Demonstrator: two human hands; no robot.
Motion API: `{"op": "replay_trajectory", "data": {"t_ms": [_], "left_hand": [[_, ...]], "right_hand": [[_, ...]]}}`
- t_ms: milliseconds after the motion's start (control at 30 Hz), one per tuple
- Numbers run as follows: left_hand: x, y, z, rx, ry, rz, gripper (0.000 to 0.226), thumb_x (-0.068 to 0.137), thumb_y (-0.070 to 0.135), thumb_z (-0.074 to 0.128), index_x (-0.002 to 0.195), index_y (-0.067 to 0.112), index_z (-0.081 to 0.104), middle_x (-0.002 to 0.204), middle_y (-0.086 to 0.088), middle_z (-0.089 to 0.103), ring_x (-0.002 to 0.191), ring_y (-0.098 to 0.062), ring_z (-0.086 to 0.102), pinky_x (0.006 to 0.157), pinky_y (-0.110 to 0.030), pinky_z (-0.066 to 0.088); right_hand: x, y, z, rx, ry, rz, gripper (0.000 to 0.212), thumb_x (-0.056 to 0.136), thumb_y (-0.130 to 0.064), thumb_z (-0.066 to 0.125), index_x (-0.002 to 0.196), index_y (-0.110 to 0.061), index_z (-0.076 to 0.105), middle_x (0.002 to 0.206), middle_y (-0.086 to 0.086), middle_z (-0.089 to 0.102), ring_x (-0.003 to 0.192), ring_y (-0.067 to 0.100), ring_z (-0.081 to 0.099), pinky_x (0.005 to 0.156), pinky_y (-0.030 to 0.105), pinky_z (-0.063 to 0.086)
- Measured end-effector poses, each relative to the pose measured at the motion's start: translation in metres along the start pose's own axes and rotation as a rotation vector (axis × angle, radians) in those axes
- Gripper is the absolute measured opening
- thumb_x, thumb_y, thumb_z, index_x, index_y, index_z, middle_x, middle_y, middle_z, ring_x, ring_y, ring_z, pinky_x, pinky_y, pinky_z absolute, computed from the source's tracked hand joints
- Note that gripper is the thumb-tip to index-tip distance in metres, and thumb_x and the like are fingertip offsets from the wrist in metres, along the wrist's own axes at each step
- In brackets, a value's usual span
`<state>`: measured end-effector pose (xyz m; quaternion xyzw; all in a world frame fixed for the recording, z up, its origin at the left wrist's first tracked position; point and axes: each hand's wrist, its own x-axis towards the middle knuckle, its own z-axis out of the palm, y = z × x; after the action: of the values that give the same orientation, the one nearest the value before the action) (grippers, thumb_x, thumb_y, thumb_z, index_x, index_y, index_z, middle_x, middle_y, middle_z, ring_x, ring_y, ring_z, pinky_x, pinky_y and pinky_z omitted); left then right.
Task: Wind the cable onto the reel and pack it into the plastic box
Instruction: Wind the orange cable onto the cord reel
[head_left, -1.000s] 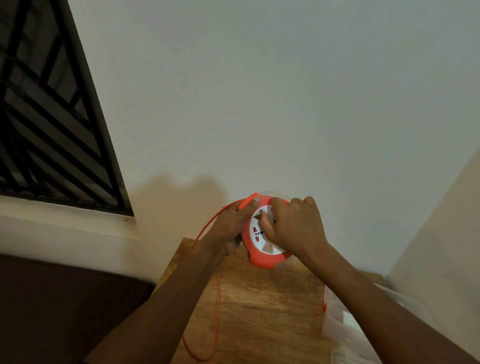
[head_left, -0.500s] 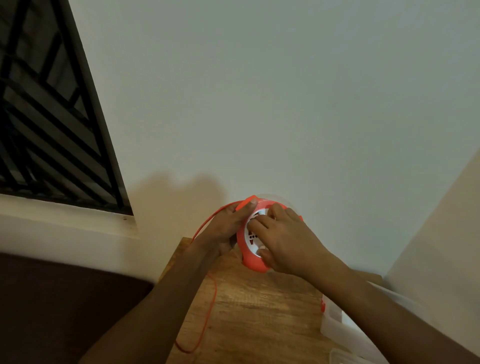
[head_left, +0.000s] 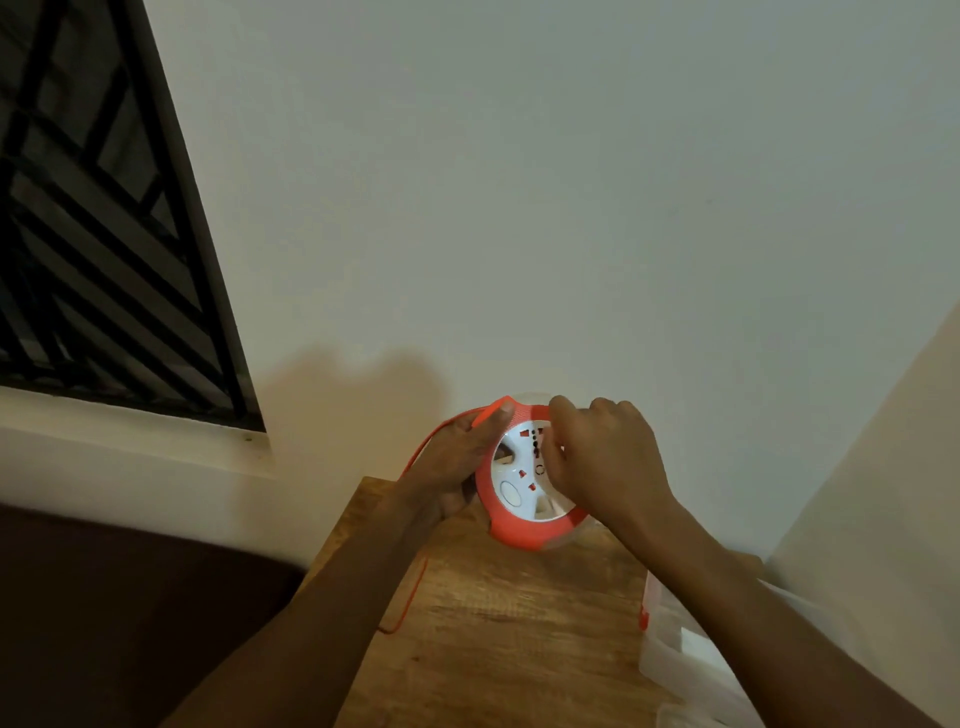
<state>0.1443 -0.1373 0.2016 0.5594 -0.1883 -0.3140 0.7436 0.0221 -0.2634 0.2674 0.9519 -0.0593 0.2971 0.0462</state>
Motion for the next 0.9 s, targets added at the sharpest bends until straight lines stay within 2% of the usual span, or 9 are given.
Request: {"op": "replay_trajectory", "data": {"t_ms": [67,133,233,300,433,633,733,900], "left_hand": [[0.0,0.001,-0.006,0.018,0.005,0.013,0.05,0.091,0.05,0.071,0.121,0.01,0.072,0.116,-0.02,0.075,0.105,-0.043,0.072,0.094,-0.054,0.059],[0.0,0.001,-0.008,0.035,0.018,0.021,0.053,0.091,0.05,0.07,0.123,0.008,0.07,0.118,-0.021,0.074,0.108,-0.045,0.07,0.097,-0.057,0.057],[-0.001,0.001,-0.003,0.053,0.012,0.016,0.054,0.09,0.051,0.07,0.125,0.01,0.069,0.119,-0.019,0.075,0.107,-0.04,0.072,0.093,-0.051,0.06],[-0.002,0.002,0.0,0.078,0.028,0.027,0.051,0.09,0.052,0.069,0.124,0.013,0.07,0.115,-0.013,0.077,0.105,-0.034,0.074,0.088,-0.044,0.062],[-0.001,0.001,-0.002,0.092,0.069,0.024,0.052,0.091,0.05,0.068,0.127,0.013,0.068,0.118,-0.016,0.075,0.109,-0.039,0.072,0.098,-0.055,0.058],[-0.001,-0.004,-0.001,0.063,0.086,0.009,0.053,0.09,0.051,0.069,0.127,0.012,0.068,0.116,-0.016,0.076,0.106,-0.04,0.072,0.095,-0.053,0.059],[-0.001,-0.003,0.0,0.071,0.105,0.012,0.054,0.088,0.052,0.07,0.126,0.015,0.068,0.114,-0.013,0.077,0.103,-0.038,0.074,0.091,-0.05,0.061],[0.001,-0.001,-0.004,0.09,0.084,0.02,0.051,0.091,0.05,0.067,0.126,0.014,0.067,0.115,-0.015,0.076,0.104,-0.041,0.073,0.096,-0.056,0.058]], "right_hand": [[-0.005,-0.001,-0.004,0.011,-0.012,-0.091,0.016,0.072,-0.022,0.073,0.076,-0.011,0.063,0.061,0.006,0.065,0.052,0.023,0.053,0.054,0.029,0.047],[-0.009,-0.005,-0.006,0.023,-0.066,-0.189,0.019,0.074,-0.027,0.073,0.084,-0.013,0.065,0.079,0.005,0.07,0.067,0.024,0.057,0.06,0.031,0.047],[-0.011,-0.014,-0.006,-0.006,-0.158,-0.259,0.037,0.075,-0.039,0.072,0.103,-0.017,0.063,0.105,0.002,0.066,0.091,0.025,0.056,0.073,0.037,0.048],[-0.012,-0.019,-0.003,-0.043,-0.189,-0.221,0.047,0.075,-0.044,0.07,0.112,-0.017,0.059,0.112,0.003,0.061,0.098,0.027,0.053,0.077,0.04,0.048],[-0.013,-0.019,0.001,-0.021,-0.191,-0.142,0.05,0.075,-0.048,0.07,0.112,-0.016,0.059,0.113,0.007,0.061,0.097,0.028,0.056,0.077,0.04,0.05],[-0.016,-0.017,0.004,-0.031,-0.231,-0.139,0.055,0.073,-0.053,0.068,0.115,-0.02,0.056,0.117,0.006,0.056,0.099,0.026,0.053,0.078,0.039,0.05],[-0.013,-0.018,0.006,-0.08,-0.208,-0.075,0.052,0.074,-0.047,0.069,0.115,-0.016,0.057,0.113,0.009,0.061,0.095,0.028,0.056,0.074,0.038,0.051],[-0.011,-0.013,0.008,-0.075,-0.194,-0.058,0.048,0.072,-0.041,0.077,0.108,-0.013,0.064,0.104,0.011,0.067,0.088,0.029,0.061,0.067,0.04,0.056]]}}
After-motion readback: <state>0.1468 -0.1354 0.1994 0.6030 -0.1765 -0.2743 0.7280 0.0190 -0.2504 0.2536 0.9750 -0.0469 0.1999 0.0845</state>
